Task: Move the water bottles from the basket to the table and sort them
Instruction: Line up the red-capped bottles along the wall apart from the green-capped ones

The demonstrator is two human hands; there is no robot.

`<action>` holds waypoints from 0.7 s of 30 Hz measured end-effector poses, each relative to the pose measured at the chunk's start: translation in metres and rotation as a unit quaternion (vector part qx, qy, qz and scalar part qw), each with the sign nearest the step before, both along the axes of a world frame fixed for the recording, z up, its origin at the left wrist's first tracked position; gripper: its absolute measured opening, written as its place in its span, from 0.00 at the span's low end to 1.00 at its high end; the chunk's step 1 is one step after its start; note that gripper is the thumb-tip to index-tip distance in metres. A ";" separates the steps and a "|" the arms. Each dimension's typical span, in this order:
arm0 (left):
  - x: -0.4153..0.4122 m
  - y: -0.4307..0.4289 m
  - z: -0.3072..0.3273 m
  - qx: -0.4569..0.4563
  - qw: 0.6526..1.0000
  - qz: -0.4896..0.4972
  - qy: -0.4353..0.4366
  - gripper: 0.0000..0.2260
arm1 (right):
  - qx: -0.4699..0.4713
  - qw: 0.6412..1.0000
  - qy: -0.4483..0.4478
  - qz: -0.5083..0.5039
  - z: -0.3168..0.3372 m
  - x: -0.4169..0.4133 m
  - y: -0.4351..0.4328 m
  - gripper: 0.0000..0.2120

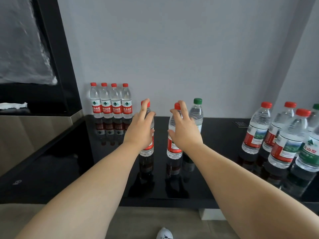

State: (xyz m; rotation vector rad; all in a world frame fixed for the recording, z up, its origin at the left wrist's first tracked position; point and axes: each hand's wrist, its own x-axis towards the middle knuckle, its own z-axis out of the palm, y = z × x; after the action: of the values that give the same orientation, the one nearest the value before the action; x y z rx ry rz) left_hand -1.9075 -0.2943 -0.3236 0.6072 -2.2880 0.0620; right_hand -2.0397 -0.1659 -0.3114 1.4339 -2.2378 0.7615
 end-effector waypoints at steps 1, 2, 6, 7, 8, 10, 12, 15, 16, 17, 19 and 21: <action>0.001 -0.003 0.000 0.000 1.000 0.002 0.001 0.25 | 0.002 1.000 0.000 -0.002 0.000 0.000 -0.002 0.33; 0.002 -0.005 0.001 0.001 1.000 0.004 0.002 0.25 | 0.004 1.000 0.002 -0.003 0.000 0.000 -0.004 0.33; 0.005 -0.010 0.001 -0.001 1.000 0.008 0.000 0.25 | 0.009 1.000 0.011 -0.007 0.000 0.000 -0.009 0.32; 0.005 -0.011 0.001 -0.002 1.000 0.008 -0.001 0.26 | 0.010 1.000 0.014 -0.008 0.000 0.000 -0.009 0.32; 0.005 -0.011 0.002 -0.003 1.000 0.008 -0.003 0.26 | 0.010 1.000 0.015 -0.009 0.000 0.000 -0.010 0.32; 0.006 -0.011 0.002 -0.007 1.000 0.007 -0.007 0.26 | 0.006 1.000 0.020 -0.010 -0.001 0.000 -0.011 0.32; 0.008 -0.010 0.003 -0.011 1.000 0.008 -0.012 0.25 | 0.003 1.000 0.024 -0.010 -0.002 -0.001 -0.012 0.32; 0.010 -0.009 0.006 -0.019 0.999 0.020 -0.028 0.26 | 0.007 0.999 0.027 -0.015 -0.002 0.000 -0.011 0.33; 0.011 -0.007 0.008 -0.023 0.999 0.029 -0.036 0.26 | 0.010 0.999 0.027 -0.015 -0.002 0.000 -0.011 0.33; 0.011 -0.006 0.010 -0.030 0.998 0.042 -0.045 0.26 | 0.013 1.000 0.026 -0.013 -0.001 0.001 -0.011 0.33; 0.013 -0.004 0.014 -0.049 0.994 0.075 -0.060 0.28 | 0.019 1.000 0.022 -0.005 0.001 0.002 -0.010 0.33; 0.015 -0.001 0.017 -0.066 0.990 0.102 -0.078 0.31 | 0.028 0.999 0.023 -0.001 0.003 0.003 -0.009 0.34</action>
State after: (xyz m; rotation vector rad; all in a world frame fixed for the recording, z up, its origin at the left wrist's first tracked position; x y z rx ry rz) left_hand -1.8928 -0.2956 -0.3065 0.7875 -2.3413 0.3690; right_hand -2.0364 -0.1750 -0.3081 1.4589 -2.2430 0.6627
